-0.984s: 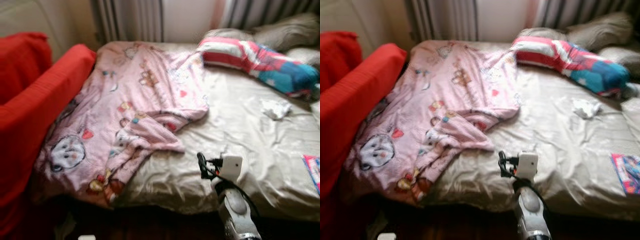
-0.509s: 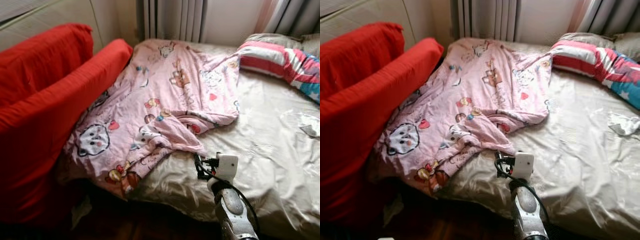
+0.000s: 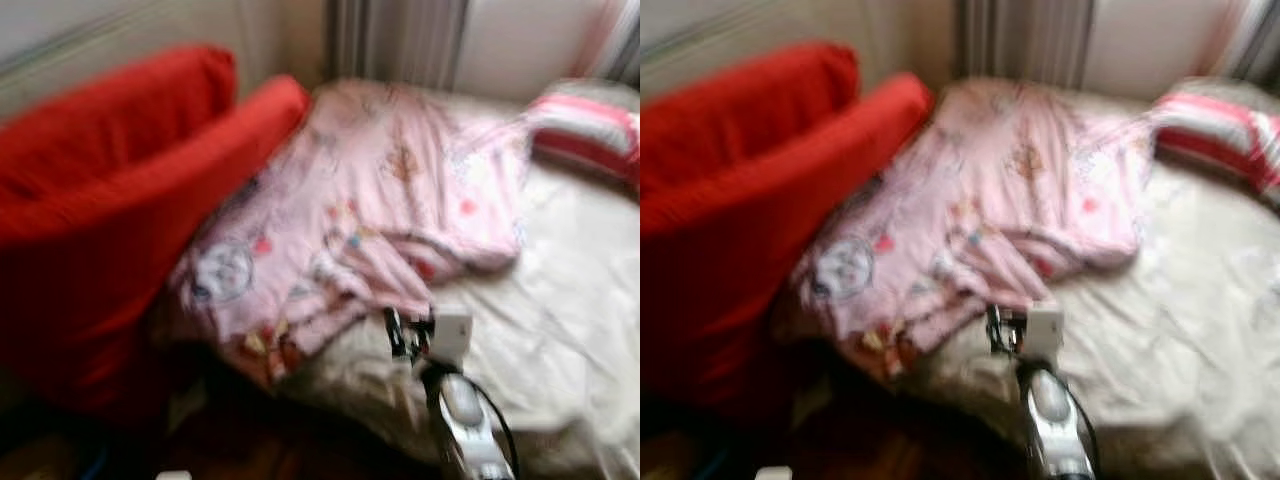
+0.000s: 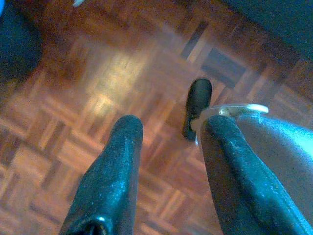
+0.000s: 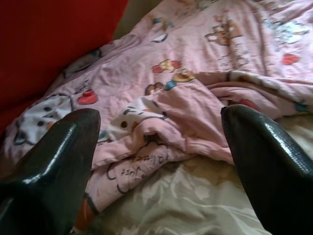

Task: Clean up the room

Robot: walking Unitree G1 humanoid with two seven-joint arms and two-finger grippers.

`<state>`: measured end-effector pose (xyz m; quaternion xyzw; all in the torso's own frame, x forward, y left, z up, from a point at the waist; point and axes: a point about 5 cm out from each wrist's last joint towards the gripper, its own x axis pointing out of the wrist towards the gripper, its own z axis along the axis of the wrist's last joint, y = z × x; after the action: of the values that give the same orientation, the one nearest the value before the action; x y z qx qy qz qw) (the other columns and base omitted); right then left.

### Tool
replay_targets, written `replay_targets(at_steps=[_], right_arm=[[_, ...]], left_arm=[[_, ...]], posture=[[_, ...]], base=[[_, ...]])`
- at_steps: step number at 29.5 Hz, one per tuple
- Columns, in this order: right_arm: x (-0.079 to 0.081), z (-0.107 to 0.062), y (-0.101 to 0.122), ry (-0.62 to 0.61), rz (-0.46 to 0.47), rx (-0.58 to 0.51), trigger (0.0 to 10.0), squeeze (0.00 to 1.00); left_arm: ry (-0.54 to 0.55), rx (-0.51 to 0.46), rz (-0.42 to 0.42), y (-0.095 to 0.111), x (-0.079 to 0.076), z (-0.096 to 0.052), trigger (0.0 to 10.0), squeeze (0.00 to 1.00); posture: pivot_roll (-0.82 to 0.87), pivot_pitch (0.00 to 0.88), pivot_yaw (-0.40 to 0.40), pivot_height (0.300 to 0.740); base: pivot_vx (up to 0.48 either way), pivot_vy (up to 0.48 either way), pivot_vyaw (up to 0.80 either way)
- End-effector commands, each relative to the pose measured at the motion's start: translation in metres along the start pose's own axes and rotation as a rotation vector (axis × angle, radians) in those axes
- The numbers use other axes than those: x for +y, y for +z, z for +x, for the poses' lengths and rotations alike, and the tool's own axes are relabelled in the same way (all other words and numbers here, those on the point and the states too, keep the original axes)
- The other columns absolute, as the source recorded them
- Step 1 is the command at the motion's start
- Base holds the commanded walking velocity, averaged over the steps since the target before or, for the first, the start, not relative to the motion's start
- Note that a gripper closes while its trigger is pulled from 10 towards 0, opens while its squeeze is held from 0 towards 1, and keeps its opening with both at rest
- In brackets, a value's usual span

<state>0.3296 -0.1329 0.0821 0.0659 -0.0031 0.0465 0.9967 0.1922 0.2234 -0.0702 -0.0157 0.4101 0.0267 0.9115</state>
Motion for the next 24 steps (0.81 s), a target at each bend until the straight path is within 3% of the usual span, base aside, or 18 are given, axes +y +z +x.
replay_targets(at_steps=[1, 3, 24], right_arm=[[-0.0016, -0.0024, -0.0034, -0.01, 0.01, 0.012, 10.0, 0.0], [-0.0016, -0.0025, -0.0037, -0.01, 0.012, 0.012, 10.0, 0.0], [-0.0042, -0.0026, -0.0074, -0.039, 0.044, 0.039, 10.0, 0.0]], left_arm=[[0.011, 0.041, -0.014, -0.0116, 0.0017, -0.0026, 10.0, 0.0], [0.009, 0.038, -0.014, -0.0105, 0.0008, -0.0022, 10.0, 0.0], [0.016, 0.053, -0.025, -0.0158, 0.0007, -0.0034, 10.0, 0.0]], posture=[[0.1, 0.21, 0.006, 0.74], [0.1, 0.21, 0.006, 0.74], [0.1, 0.224, 0.001, 0.74]], base=[[0.0, 0.0, 0.8], [0.0, 0.0, 0.8], [0.0, 0.0, 0.0]])
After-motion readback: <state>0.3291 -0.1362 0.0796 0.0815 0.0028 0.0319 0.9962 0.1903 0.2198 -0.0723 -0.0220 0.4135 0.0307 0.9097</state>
